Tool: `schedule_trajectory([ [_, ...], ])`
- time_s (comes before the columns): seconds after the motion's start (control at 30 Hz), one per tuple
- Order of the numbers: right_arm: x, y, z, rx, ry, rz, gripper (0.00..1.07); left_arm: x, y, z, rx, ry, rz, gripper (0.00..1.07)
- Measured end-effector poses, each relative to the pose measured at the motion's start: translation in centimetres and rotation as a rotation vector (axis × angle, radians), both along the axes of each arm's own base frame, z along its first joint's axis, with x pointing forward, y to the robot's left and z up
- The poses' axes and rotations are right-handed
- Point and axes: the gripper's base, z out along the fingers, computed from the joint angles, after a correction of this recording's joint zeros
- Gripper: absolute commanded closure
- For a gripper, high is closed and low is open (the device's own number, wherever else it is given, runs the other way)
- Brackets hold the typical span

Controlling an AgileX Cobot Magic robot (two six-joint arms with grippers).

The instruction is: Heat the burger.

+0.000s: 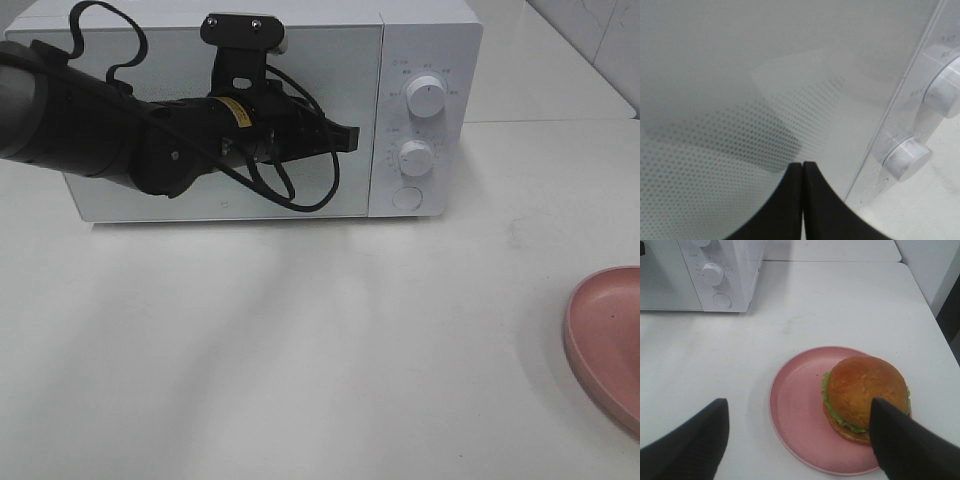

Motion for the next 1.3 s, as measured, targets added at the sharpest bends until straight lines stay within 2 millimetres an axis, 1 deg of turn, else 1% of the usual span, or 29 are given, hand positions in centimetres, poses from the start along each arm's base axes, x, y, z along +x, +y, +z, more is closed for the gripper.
schedule_trajectory([
  [0.1, 0.0, 0.0, 0.0, 0.0, 0.0, 0.0, 0.31, 0.0, 0.2, 0.3, 0.022, 0.029, -0.004, 1.07],
  [0.17, 0.0, 0.0, 0.0, 0.0, 0.0, 0.0, 0.31, -0.1, 0.9, 1.3, 0.049, 0.084, 0.0, 1.06],
  [0.2, 0.0, 0.0, 0.0, 0.0, 0.0, 0.0, 0.31, -0.1, 0.9, 1.3, 0.049, 0.084, 0.0, 1.06],
  [0.23, 0.0, 0.0, 0.0, 0.0, 0.0, 0.0, 0.31, -0.2, 1.0, 1.6, 0.053, 0.094, 0.0, 0.98],
  [0.27, 0.0, 0.0, 0.0, 0.0, 0.0, 0.0, 0.31, -0.2, 1.0, 1.6, 0.053, 0.094, 0.0, 0.98],
  [0.3, 0.0, 0.0, 0.0, 0.0, 0.0, 0.0, 0.31, -0.5, 1.1, 2.1, 0.07, 0.123, -0.006, 0.79],
  [0.33, 0.0, 0.0, 0.0, 0.0, 0.0, 0.0, 0.31, -0.8, 1.2, 2.3, 0.081, 0.142, -0.011, 0.65],
  [0.37, 0.0, 0.0, 0.0, 0.0, 0.0, 0.0, 0.31, -0.8, 1.2, 2.3, 0.081, 0.142, -0.011, 0.65],
  [0.4, 0.0, 0.0, 0.0, 0.0, 0.0, 0.0, 0.31, -1.4, 1.1, 2.4, 0.108, 0.185, -0.025, 0.34],
  [0.43, 0.0, 0.0, 0.0, 0.0, 0.0, 0.0, 0.31, -1.4, 1.1, 2.4, 0.108, 0.185, -0.025, 0.34],
  [0.47, 0.0, 0.0, 0.0, 0.0, 0.0, 0.0, 0.31, -2.0, 0.9, 2.6, 0.131, 0.22, -0.042, 0.05],
  [0.53, 0.0, 0.0, 0.0, 0.0, 0.0, 0.0, 0.31, -2.4, 0.8, 2.8, 0.145, 0.24, -0.051, 0.05],
  [0.6, 0.0, 0.0, 0.0, 0.0, 0.0, 0.0, 0.31, -3.6, 0.6, 3.5, 0.18, 0.291, -0.08, 0.07],
  [0.63, 0.0, 0.0, 0.0, 0.0, 0.0, 0.0, 0.31, -3.6, 0.6, 3.5, 0.18, 0.291, -0.08, 0.07],
  [0.7, 0.0, 0.0, 0.0, 0.0, 0.0, 0.0, 0.31, -5.2, 0.6, 4.7, 0.219, 0.346, -0.115, 0.07],
  [0.8, 0.0, 0.0, 0.0, 0.0, 0.0, 0.0, 0.31, -5.5, 0.6, 5.0, 0.227, 0.36, -0.121, 0.07],
  [0.87, 0.0, 0.0, 0.0, 0.0, 0.0, 0.0, 0.31, -6.4, 1.2, 6.0, 0.258, 0.408, -0.132, 0.07],
  [0.93, 0.0, 0.0, 0.0, 0.0, 0.0, 0.0, 0.31, -6.6, 1.4, 6.2, 0.266, 0.42, -0.134, 0.07],
  [0.97, 0.0, 0.0, 0.0, 0.0, 0.0, 0.0, 0.31, -7.1, 1.7, 6.4, 0.292, 0.458, -0.14, 0.07],
  [1.07, 0.0, 0.0, 0.0, 0.0, 0.0, 0.0, 0.31, -7.4, 1.9, 6.5, 0.309, 0.481, -0.144, 0.07],
  [1.13, 0.0, 0.0, 0.0, 0.0, 0.0, 0.0, 0.31, -8.6, 2.7, 6.6, 0.383, 0.58, -0.158, 0.07],
  [1.17, 0.0, 0.0, 0.0, 0.0, 0.0, 0.0, 0.31, -8.6, 2.7, 6.6, 0.383, 0.58, -0.158, 0.07],
  [1.23, 0.0, 0.0, 0.0, 0.0, 0.0, 0.0, 0.31, -9.3, 3.3, 6.4, 0.45, 0.656, -0.168, 0.07],
  [1.27, 0.0, 0.0, 0.0, 0.0, 0.0, 0.0, 0.31, -9.3, 3.3, 6.4, 0.45, 0.656, -0.168, 0.07],
  [1.3, 0.0, 0.0, 0.0, 0.0, 0.0, 0.0, 0.31, -9.6, 3.6, 6.2, 0.486, 0.694, -0.171, 0.07],
])
